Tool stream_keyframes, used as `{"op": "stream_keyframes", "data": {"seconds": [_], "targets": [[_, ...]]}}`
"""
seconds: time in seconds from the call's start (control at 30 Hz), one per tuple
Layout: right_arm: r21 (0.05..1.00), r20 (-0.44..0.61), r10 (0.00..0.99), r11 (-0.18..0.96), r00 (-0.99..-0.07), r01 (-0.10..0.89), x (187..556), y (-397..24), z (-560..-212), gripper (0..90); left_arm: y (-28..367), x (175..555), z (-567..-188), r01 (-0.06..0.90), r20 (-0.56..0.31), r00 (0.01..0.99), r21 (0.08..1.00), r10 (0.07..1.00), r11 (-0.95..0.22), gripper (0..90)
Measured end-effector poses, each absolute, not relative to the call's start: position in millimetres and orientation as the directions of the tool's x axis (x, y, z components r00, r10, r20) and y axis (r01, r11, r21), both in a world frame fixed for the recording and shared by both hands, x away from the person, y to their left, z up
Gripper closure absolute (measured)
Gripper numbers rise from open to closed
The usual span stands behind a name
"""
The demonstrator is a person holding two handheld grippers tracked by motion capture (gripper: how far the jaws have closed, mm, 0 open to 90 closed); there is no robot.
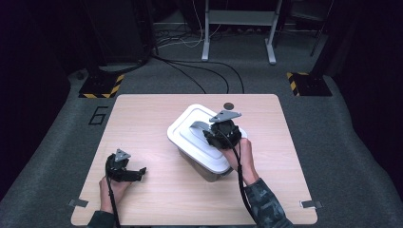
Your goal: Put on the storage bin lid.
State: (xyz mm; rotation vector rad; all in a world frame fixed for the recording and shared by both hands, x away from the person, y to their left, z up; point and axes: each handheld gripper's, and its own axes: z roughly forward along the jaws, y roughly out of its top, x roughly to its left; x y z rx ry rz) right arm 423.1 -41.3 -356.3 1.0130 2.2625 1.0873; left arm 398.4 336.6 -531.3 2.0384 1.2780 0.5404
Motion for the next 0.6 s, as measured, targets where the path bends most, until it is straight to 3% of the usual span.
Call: {"op": "stream_keyframes", "data": {"seconds": [0.23, 0.4, 0.6], "targets": [[0.763, 0.006, 0.832, 0.355, -0.554, 0.541, 447, -44, -367, 67.5, 337, 398, -531, 0.629, -0.001, 0.439, 0.714, 0.898, -0.306, 0.0], [0.773, 0.024, 0.825, 0.342, -0.564, 0.534, 445, -49, -373, 67.7, 337, 398, -531, 0.625, -0.001, 0.436, 0.719, 0.9, -0.303, 0.0], [0.744, -0.104, 0.802, 0.455, -0.588, 0.489, 442, -31, -372, 67.9, 336, 399, -531, 0.63, -0.002, 0.435, 0.716, 0.9, -0.302, 0.0]]}}
